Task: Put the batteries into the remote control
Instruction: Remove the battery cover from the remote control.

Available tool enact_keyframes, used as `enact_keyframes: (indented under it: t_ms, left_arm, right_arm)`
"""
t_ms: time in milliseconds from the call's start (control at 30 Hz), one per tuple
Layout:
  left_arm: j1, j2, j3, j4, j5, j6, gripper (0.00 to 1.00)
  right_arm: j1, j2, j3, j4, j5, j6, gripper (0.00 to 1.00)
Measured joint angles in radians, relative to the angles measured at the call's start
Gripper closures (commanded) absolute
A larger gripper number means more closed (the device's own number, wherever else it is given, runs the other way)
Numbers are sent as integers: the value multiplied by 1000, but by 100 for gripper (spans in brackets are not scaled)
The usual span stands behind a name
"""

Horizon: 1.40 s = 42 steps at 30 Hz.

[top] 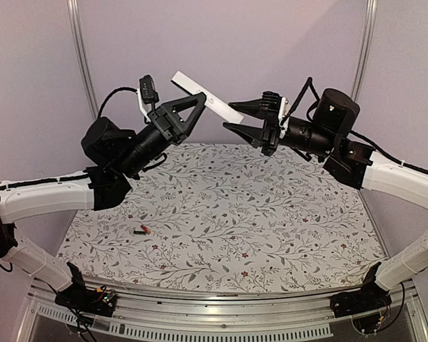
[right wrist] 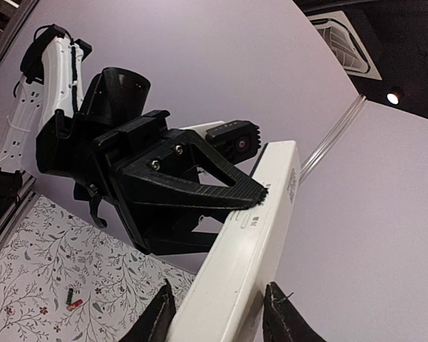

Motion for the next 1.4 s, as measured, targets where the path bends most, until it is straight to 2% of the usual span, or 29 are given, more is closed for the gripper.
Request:
enact_keyframes:
  t_ms: [67, 167, 267, 333, 467, 500, 533, 567, 600, 633, 1067, 1200, 1333, 1400]
  left_arm:
    - [8, 0, -5, 10, -6, -8, 100]
    - [13, 0, -11, 14, -12, -27, 100]
    - [15, 0, -13, 15, -13, -36, 100]
    - [19, 0, -16, 16, -14, -42, 100]
    - [23, 0, -32, 28, -13, -57, 100]
    - [23, 0, -37, 31, -13, -62, 100]
    - [24, 0, -40, 32, -13, -64, 100]
    - [25, 0, -43, 33, -13, -67, 100]
    - [26, 0, -44, 33, -11, -67, 100]
    - [27, 0, -44, 33, -8, -66, 100]
    - [34, 14, -43, 34, 29, -68, 100]
    - [34, 27, -39, 26, 43, -71, 100]
    - [34, 27, -38, 25, 52, -71, 100]
    - [34, 27, -38, 24, 55, -71, 100]
  right_arm:
    - [-2, 0, 2, 14, 16, -1, 75]
    - [-10, 0, 5, 31, 38, -9, 79]
    - [-10, 0, 5, 29, 42, -10, 87]
    - [-10, 0, 5, 27, 43, -10, 98]
    - [-10, 0, 5, 10, 47, -10, 100]
    - [-10, 0, 5, 3, 48, -12, 91]
    - [-10, 0, 5, -3, 50, -13, 61]
    - [-10, 0, 5, -7, 52, -16, 35]
    - [-9, 0, 5, -14, 55, -15, 25]
    - [-8, 0, 4, -23, 55, -16, 20]
    - [0, -2, 0, -62, 52, -84, 25]
    - [0, 27, 38, -70, 45, -117, 34]
    - [0, 56, 79, -97, 37, -152, 37]
    - [0, 64, 90, -113, 37, -166, 44]
